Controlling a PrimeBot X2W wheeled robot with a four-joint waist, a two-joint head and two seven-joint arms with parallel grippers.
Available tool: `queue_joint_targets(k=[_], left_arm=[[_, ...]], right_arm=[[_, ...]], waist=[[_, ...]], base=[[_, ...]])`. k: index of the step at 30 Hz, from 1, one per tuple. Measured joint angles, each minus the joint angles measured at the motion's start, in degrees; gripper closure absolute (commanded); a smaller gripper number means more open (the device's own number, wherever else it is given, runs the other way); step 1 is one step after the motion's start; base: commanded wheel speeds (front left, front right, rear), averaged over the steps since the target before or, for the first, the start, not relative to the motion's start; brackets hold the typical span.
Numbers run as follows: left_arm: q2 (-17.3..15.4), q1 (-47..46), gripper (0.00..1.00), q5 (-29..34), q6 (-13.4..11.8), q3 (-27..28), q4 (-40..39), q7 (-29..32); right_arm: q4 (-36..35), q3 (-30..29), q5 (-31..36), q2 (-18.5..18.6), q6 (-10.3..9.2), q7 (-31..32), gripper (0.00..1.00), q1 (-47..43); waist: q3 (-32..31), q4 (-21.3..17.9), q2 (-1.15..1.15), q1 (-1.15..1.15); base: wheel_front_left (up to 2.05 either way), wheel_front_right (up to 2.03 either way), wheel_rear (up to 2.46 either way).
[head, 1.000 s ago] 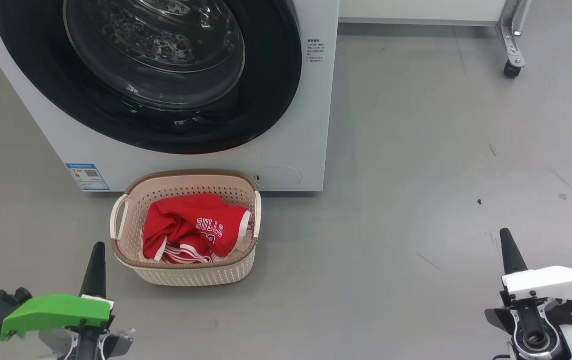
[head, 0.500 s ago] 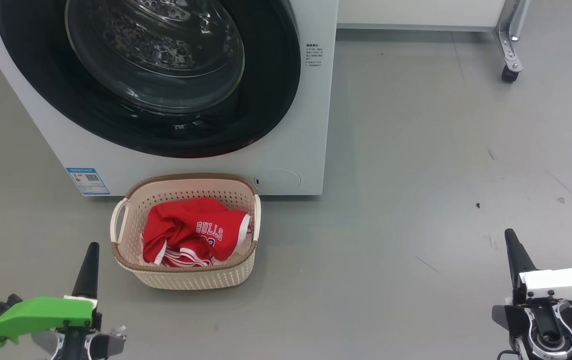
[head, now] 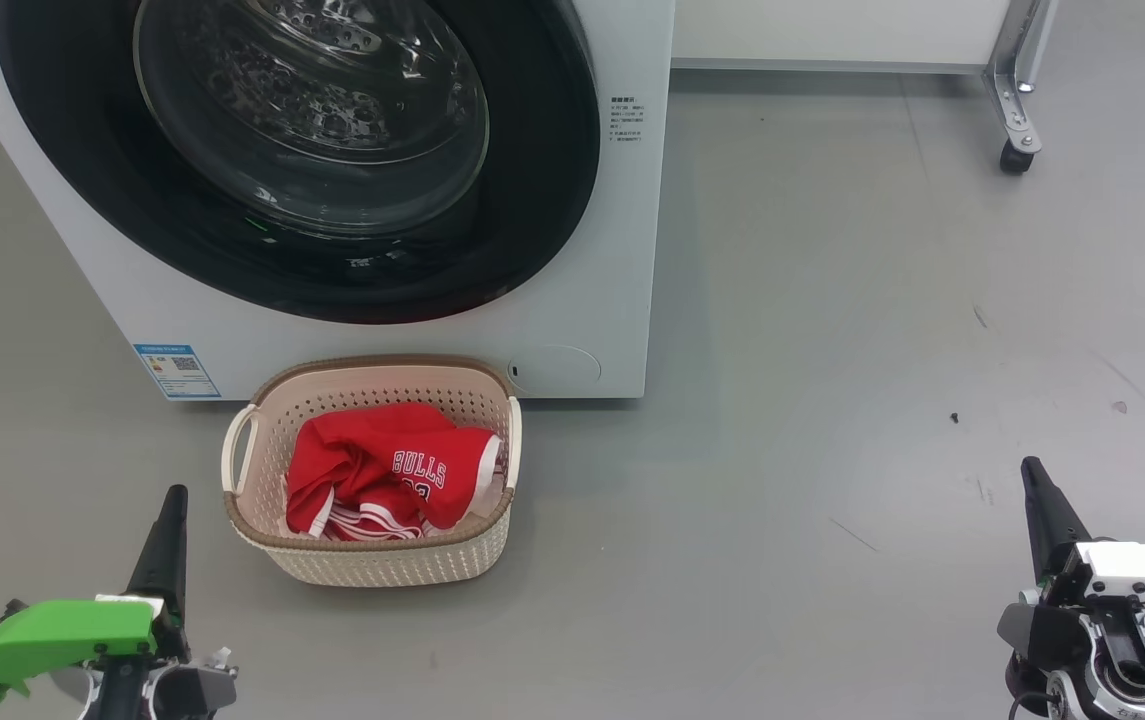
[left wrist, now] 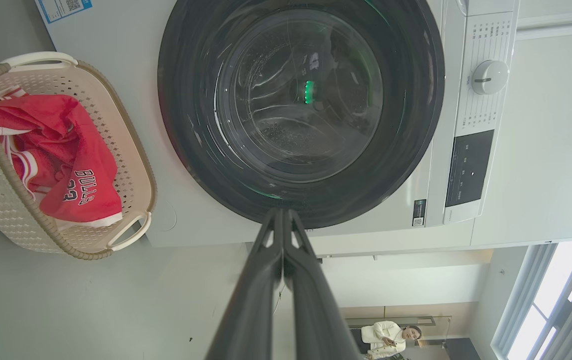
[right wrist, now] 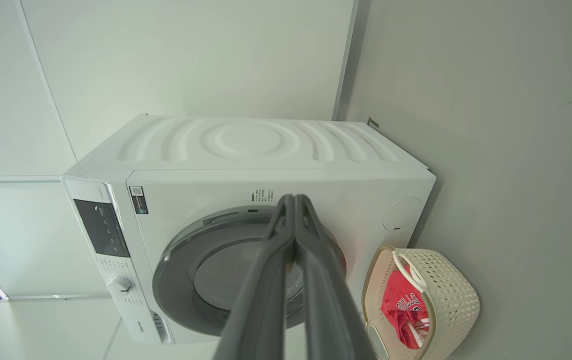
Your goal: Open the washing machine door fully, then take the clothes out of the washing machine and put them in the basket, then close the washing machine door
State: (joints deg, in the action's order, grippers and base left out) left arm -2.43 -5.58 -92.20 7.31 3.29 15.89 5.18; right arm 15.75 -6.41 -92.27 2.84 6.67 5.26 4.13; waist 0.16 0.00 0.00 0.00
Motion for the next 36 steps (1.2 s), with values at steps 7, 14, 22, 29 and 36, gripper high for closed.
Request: queue_joint_targets(k=[7,14,22,29,36], left_arm=[[-0.01,0.01,1.0,-0.15,0.0,0.09,-0.04,0.07],[-0.01,0.02,1.0,-0.15,0.0,0.1,-0.04,0.09],[-0.01,0.02,1.0,-0.15,0.0,0.11,-0.04,0.12],[-0.01,0.02,1.0,-0.15,0.0,0.13,-0.04,0.13],[-0.01,0.02,1.0,-0.15,0.0,0.14,-0.04,0.13]], right_arm=[[0.0,-0.11,-0.33,0.0,0.29,0.0,1.0,0.01],[0.0,-0.14,-0.33,0.0,0.29,0.01,1.0,0.01],[0.0,-0.16,-0.33,0.0,0.29,0.01,1.0,0.01],[0.0,-0.19,-0.33,0.0,0.29,0.02,1.0,0.01],[0.0,-0.2,-0.33,0.0,0.29,0.05,1.0,0.01]], waist=[[0.0,0.0,0.0,0.0],[0.0,0.0,0.0,0.0],[0.0,0.0,0.0,0.0],[0.0,0.0,0.0,0.0],[0.0,0.0,0.0,0.0]], base=[[0.0,0.0,0.0],[0.0,0.0,0.0],[0.0,0.0,0.0],[0.0,0.0,0.0],[0.0,0.0,0.0]])
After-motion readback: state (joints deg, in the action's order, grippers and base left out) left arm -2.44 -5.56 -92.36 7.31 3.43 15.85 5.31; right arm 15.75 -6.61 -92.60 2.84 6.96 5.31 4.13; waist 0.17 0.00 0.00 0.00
